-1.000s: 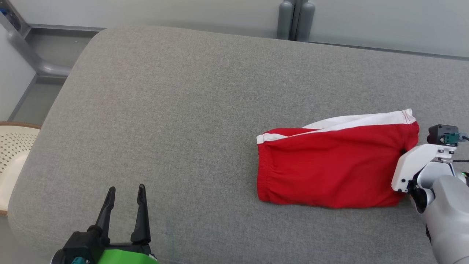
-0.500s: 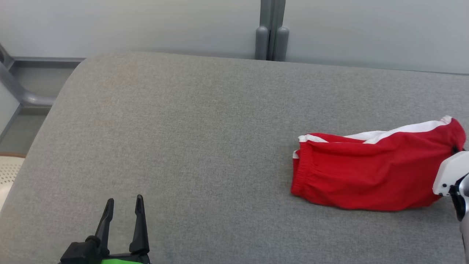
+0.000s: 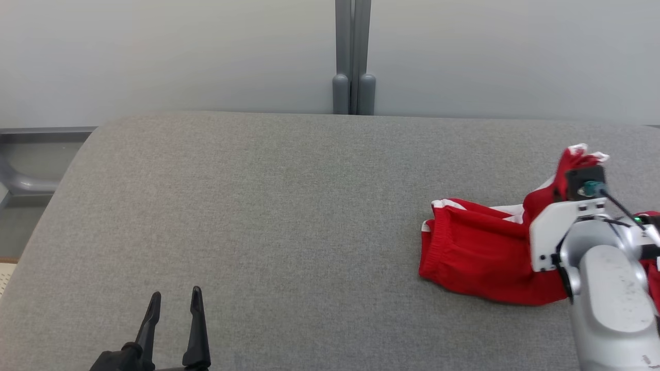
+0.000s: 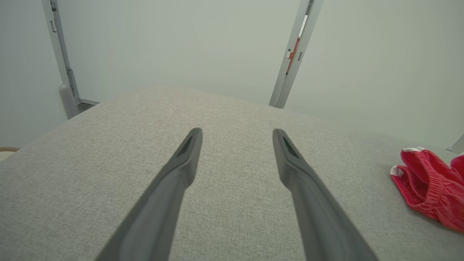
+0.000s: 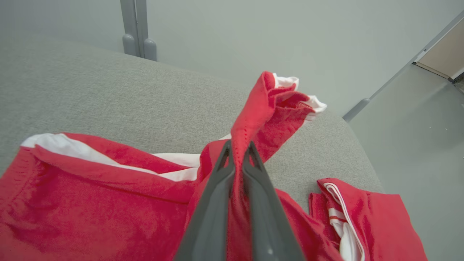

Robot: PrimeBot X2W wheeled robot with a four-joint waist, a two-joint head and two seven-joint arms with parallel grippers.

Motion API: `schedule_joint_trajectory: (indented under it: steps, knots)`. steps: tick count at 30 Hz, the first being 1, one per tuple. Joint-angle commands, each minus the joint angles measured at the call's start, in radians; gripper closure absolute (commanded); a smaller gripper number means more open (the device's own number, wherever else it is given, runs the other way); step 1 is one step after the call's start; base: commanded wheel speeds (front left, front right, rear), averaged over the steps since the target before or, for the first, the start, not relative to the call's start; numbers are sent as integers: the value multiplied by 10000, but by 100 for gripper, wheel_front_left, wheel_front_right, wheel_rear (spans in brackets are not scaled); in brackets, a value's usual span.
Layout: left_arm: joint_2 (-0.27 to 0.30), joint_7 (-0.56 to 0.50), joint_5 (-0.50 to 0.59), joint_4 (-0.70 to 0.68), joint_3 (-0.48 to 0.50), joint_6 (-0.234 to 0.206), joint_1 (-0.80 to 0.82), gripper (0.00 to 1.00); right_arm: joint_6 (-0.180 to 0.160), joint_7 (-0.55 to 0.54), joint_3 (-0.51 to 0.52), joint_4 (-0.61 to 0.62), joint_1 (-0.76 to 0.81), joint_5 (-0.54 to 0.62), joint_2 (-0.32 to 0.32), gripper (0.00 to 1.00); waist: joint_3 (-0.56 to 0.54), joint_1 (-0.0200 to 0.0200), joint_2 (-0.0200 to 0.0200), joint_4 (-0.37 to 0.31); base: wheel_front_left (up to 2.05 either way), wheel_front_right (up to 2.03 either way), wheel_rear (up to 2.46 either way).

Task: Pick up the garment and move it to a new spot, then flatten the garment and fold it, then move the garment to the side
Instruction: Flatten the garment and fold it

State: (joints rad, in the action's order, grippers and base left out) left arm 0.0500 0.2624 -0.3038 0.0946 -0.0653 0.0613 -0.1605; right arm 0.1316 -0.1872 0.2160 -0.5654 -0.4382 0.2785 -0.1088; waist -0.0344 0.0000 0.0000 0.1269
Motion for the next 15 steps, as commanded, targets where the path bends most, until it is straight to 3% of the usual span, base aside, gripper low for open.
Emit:
schedule_joint_trajectory:
  steps: [1, 9, 15]
  knots:
    - [16, 28, 69, -1, -17, -28, -97, 0, -20, -188, -336, 83, 109, -164, 99, 100, -17, 0, 0, 6, 0, 0, 0]
    - [18, 28, 19, 164, -434, 74, 255, 0, -21, -911, -1688, -574, 52, -1075, 527, 100, 74, 0, 0, 605, 0, 0, 0]
    - [17, 28, -11, 260, -574, 51, 305, 0, -21, -736, -2413, -1333, -131, -1867, 572, 100, 149, 0, 0, 1124, 0, 0, 0]
